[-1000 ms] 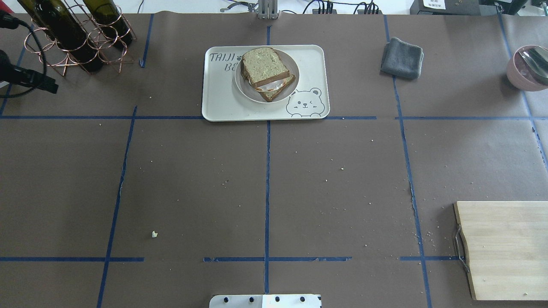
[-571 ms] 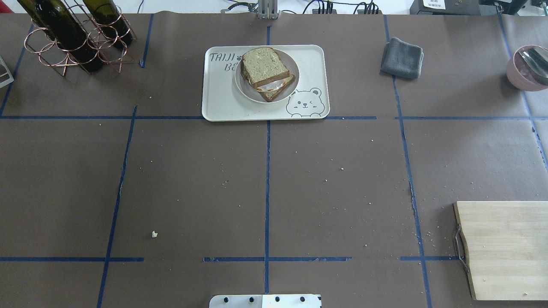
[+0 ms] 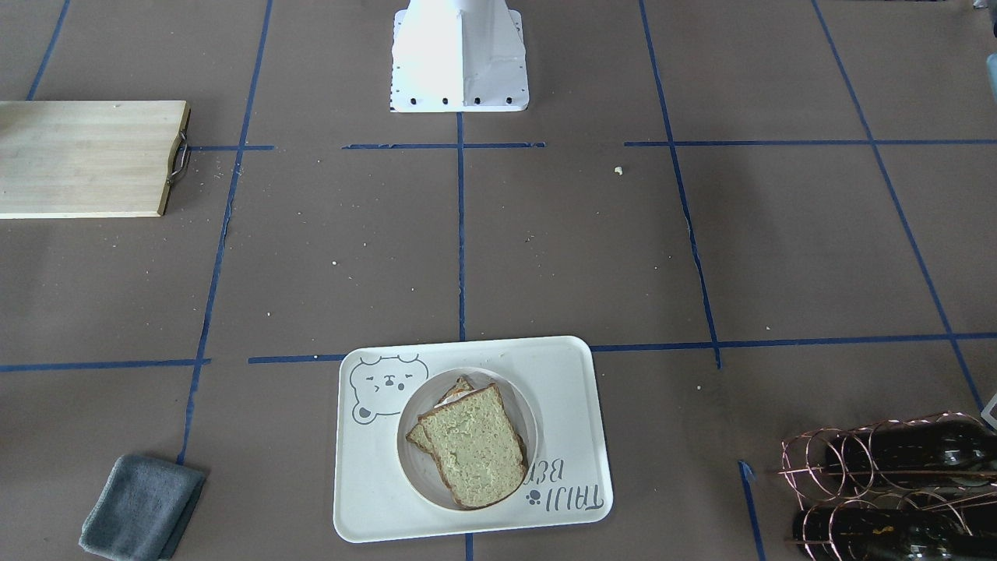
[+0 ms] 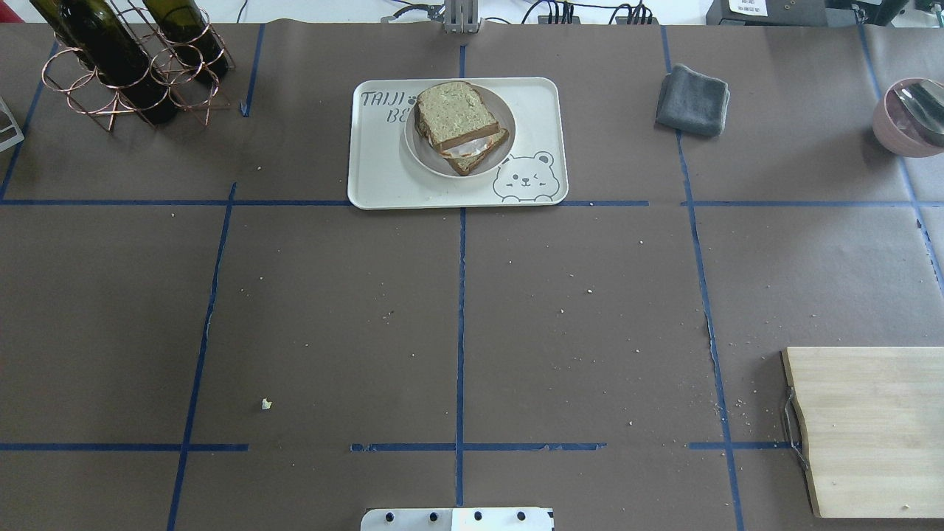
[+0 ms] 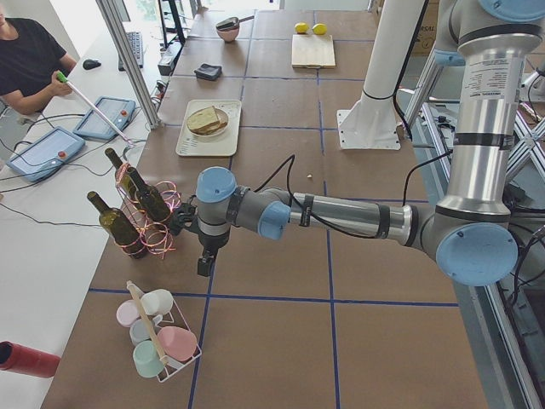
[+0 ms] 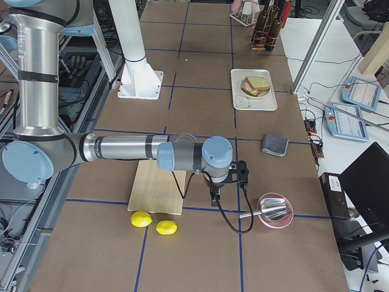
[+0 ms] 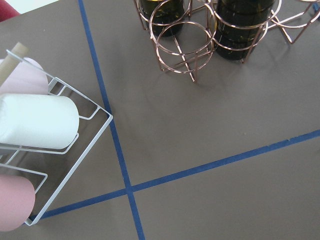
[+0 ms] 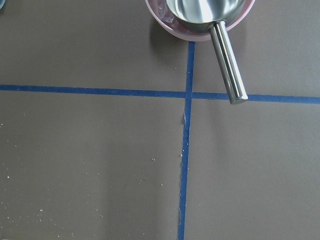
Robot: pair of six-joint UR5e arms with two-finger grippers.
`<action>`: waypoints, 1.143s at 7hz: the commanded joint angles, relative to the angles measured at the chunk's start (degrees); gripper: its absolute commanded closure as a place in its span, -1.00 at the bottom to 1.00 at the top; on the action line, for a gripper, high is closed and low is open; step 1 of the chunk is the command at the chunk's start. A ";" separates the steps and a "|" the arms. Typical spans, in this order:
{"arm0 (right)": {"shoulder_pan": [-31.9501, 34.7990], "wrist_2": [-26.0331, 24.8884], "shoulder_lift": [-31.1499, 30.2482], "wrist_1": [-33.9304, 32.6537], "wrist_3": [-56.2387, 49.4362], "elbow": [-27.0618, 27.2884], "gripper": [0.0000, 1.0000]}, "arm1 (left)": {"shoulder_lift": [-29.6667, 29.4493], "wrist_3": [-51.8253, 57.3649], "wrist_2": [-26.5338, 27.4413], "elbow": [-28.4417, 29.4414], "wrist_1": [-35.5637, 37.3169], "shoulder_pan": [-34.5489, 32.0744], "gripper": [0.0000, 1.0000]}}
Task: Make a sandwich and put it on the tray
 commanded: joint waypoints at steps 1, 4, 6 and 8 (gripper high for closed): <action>0.03 0.02 0.00 -0.11 0.00 -0.06 -1.00 | 0.06 0.20 -0.64 -1.72 5.99 -1.41 -1.00; 0.03 0.02 0.09 -0.20 0.00 -0.06 -1.00 | 0.50 13.87 -0.99 -1.03 13.78 -3.68 -1.00; 0.03 0.02 0.09 -0.20 0.00 -0.14 -1.00 | 4.43 13.91 -9.18 -1.02 13.92 -4.75 -1.00; 0.03 0.02 0.09 -0.20 0.00 -0.14 -1.00 | 4.63 13.65 -10.31 -0.85 14.00 -4.75 -1.00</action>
